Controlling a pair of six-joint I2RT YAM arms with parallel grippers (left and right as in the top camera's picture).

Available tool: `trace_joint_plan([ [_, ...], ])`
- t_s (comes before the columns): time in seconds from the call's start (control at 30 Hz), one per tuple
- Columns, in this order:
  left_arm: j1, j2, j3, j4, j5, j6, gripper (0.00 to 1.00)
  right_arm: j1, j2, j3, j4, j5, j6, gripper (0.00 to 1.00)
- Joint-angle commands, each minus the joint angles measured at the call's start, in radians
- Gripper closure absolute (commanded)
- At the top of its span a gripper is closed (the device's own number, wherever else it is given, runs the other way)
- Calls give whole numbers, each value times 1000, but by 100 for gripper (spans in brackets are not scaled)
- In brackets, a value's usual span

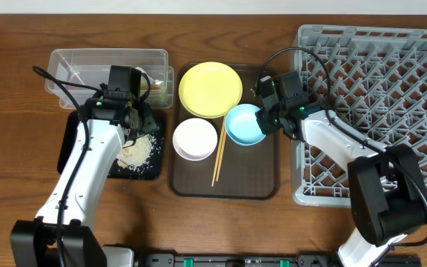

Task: Sort waste into correct bins and load items into the dishwasher rack
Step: 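Reach the right gripper to the light-blue bowl and grasp its rim, then lift the light-blue bowl right and lower it into the dish rack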

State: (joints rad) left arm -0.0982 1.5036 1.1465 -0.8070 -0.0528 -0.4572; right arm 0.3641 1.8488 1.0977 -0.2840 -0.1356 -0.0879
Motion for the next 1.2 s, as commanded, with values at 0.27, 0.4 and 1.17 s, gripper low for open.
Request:
trace_joint_plan([
  [0.27, 5, -1, 3, 1, -11, -13, 37, -52, -299, 16, 14, 270, -42, 99],
  [0.4, 5, -1, 3, 1, -11, -13, 37, -86, -345, 16, 92, 404, -145, 99],
  [1.17, 5, -1, 3, 4, -11, -13, 36, -290, -98, 16, 674, 711, -714, 99],
])
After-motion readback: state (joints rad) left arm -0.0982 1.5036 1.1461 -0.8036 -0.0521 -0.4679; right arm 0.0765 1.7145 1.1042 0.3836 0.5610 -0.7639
